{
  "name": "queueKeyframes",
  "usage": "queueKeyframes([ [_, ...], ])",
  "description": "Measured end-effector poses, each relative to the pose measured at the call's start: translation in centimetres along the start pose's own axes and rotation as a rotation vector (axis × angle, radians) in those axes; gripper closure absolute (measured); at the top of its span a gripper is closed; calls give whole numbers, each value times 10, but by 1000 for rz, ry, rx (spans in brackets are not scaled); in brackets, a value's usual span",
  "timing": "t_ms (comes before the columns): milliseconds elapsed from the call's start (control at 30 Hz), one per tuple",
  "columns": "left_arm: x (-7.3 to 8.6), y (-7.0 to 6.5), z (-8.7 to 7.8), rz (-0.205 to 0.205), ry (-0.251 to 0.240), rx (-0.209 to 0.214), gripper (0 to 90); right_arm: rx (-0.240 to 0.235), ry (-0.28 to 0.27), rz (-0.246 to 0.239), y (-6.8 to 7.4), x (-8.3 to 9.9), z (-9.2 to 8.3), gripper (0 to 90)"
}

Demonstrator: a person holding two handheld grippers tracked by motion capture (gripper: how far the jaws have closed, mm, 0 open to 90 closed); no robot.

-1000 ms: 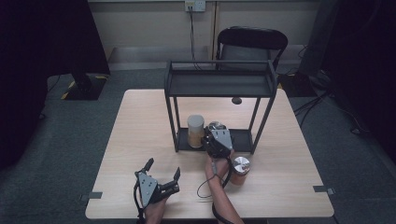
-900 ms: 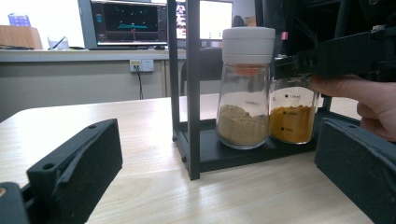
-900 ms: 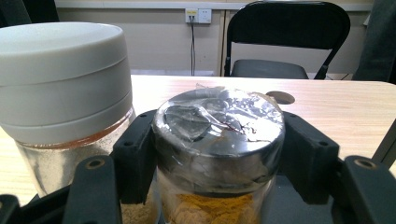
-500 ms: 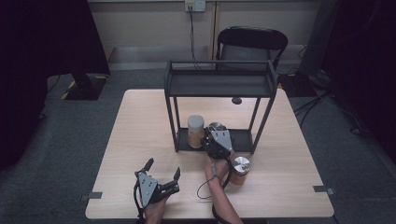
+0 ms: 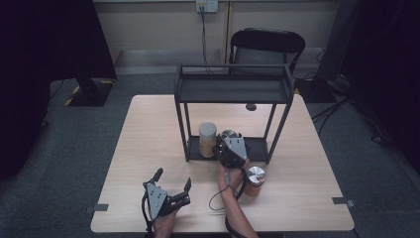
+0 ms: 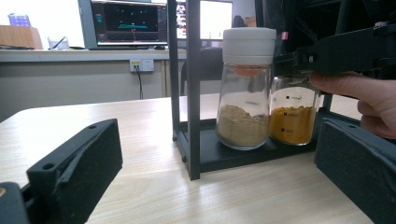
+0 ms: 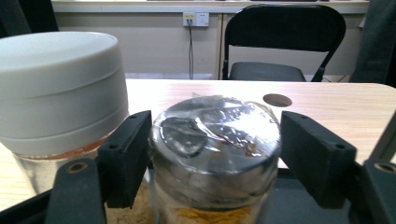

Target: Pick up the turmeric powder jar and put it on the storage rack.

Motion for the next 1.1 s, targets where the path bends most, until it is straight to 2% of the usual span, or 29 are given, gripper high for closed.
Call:
queueKeyframes([
  [33, 0, 0, 0, 0, 0, 0, 4, 4, -4, -11, 1, 1, 0, 252],
  [133, 0, 0, 0, 0, 0, 0, 4, 0, -14, 4, -1, 1, -1, 244],
  [333, 0, 0, 0, 0, 0, 0, 4, 3, -34, -1, -1, 1, -3, 191],
  [467, 0, 0, 0, 0, 0, 0, 5, 2, -45, 16, -1, -1, -4, 140],
  [633, 0, 0, 0, 0, 0, 1, 5, 2, -53, 14, -1, -2, -4, 63],
  [833, 0, 0, 0, 0, 0, 1, 5, 4, -80, 26, 1, -4, -8, 42],
  [1100, 0, 0, 0, 0, 0, 1, 5, -1, -114, 16, 1, -10, -14, 29],
])
Point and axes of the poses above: each handheld gripper's, and its own axes: z roughly forward along the jaws, x roughly out of its underside, y roughly to its left, the point moved 1 cm from there along z, roughly forward along the jaws, and after that the axes turned 3 degrees about z, right-handed, at the moved point
